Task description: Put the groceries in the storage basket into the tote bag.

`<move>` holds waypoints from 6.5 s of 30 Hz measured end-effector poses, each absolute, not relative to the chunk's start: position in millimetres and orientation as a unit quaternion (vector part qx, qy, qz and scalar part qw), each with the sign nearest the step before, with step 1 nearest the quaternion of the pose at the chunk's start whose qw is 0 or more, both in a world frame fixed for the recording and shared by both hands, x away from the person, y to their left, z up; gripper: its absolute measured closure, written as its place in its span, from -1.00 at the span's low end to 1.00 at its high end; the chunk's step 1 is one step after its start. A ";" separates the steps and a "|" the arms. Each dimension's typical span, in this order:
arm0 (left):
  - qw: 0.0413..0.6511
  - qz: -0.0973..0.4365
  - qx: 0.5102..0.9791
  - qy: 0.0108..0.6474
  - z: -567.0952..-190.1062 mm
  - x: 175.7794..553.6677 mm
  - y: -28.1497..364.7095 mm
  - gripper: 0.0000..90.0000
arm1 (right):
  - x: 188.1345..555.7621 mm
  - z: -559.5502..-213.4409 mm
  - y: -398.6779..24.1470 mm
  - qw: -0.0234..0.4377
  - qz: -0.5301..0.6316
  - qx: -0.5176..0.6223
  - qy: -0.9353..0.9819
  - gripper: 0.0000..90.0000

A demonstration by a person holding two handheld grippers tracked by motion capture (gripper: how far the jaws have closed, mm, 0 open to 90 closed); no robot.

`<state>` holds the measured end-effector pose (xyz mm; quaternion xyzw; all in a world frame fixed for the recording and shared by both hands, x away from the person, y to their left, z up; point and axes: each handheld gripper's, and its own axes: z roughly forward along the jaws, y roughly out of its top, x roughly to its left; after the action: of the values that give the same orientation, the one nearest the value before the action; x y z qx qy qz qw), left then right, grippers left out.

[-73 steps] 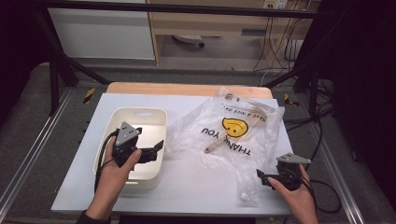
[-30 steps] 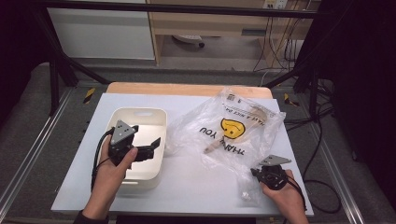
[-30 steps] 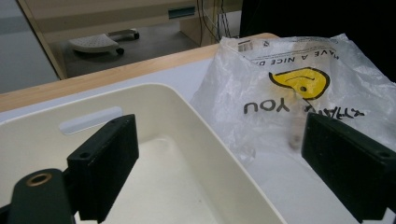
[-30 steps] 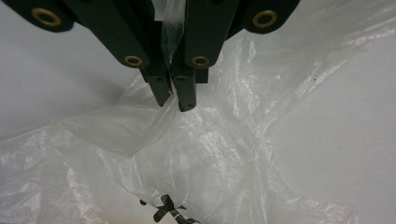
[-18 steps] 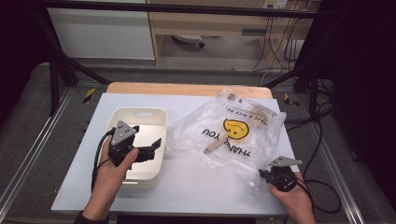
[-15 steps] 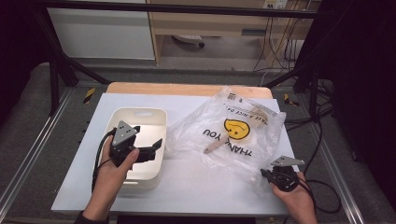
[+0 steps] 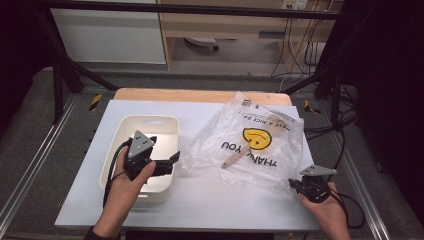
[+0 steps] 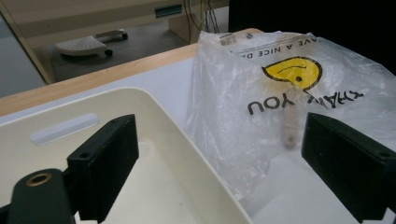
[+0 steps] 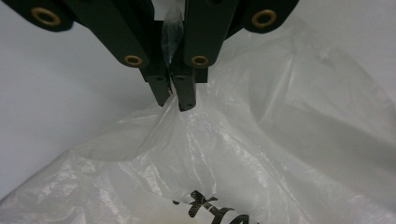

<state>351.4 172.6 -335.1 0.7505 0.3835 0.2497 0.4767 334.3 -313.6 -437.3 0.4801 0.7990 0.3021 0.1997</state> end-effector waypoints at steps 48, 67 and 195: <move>0.393 0.227 0.784 0.424 -431.8 414.8 42.7 -0.71 | 352.9 -440.8 -368.2 0.229 0.278 0.530 0.768 1.00; 0.351 0.183 0.803 0.446 -458.9 409.3 52.3 -0.71 | 347.4 -436.5 -365.1 0.221 0.286 0.525 0.770 1.00; 0.466 0.109 0.790 0.383 -300.4 471.4 86.9 1.00 | 411.2 -304.9 -308.7 0.228 0.372 0.413 0.799 1.00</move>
<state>471.4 86.9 -300.4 0.7904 0.3825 0.1089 0.4659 411.2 -308.7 -304.9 0.4132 0.7993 0.3718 0.2283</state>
